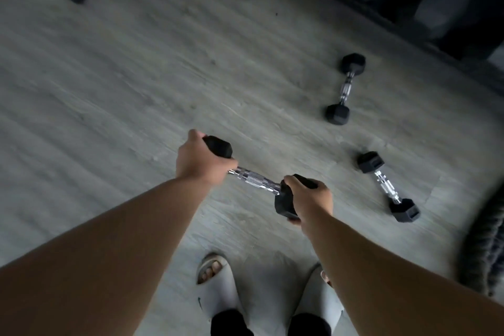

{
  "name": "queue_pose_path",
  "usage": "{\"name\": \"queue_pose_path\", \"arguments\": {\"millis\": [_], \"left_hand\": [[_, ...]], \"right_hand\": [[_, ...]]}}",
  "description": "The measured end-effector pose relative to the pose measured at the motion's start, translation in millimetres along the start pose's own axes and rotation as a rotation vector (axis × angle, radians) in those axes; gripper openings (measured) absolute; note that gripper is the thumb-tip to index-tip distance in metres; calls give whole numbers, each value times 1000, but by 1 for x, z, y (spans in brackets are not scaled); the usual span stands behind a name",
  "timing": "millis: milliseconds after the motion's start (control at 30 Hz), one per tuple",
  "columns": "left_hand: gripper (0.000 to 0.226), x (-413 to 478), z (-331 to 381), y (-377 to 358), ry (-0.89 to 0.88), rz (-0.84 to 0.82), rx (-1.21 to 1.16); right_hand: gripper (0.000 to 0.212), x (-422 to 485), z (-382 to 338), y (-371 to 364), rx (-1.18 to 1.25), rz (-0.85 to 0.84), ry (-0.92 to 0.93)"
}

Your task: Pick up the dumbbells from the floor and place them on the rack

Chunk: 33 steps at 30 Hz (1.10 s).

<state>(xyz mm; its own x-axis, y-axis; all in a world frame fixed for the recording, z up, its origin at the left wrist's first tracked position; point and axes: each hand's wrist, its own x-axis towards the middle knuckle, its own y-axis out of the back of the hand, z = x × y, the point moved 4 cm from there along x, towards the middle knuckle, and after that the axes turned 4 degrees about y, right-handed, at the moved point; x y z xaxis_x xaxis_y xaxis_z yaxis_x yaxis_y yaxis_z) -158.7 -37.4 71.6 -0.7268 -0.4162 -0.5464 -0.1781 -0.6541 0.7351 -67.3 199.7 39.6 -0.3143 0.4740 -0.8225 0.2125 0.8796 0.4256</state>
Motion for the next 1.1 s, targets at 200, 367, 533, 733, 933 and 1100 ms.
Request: {"name": "queue_pose_path", "arguments": {"millis": [200, 367, 533, 733, 933, 1100], "left_hand": [[74, -44, 111, 135, -226, -26, 104], [69, -95, 209, 245, -381, -30, 165], [82, -150, 315, 335, -562, -1, 263], [78, -213, 442, 395, -755, 8, 300], [81, -250, 559, 392, -985, 87, 456], [84, -258, 631, 368, -1070, 95, 517]], "right_hand": [[38, -126, -66, 33, 273, 36, -82], [39, -236, -125, 60, 530, 7, -145], [50, -328, -197, 97, 787, -21, -167], [53, -390, -284, 163, 1017, -54, -109], [42, -385, -346, 212, 1138, -145, -126], [44, -355, -390, 236, 1210, -179, -212]]}}
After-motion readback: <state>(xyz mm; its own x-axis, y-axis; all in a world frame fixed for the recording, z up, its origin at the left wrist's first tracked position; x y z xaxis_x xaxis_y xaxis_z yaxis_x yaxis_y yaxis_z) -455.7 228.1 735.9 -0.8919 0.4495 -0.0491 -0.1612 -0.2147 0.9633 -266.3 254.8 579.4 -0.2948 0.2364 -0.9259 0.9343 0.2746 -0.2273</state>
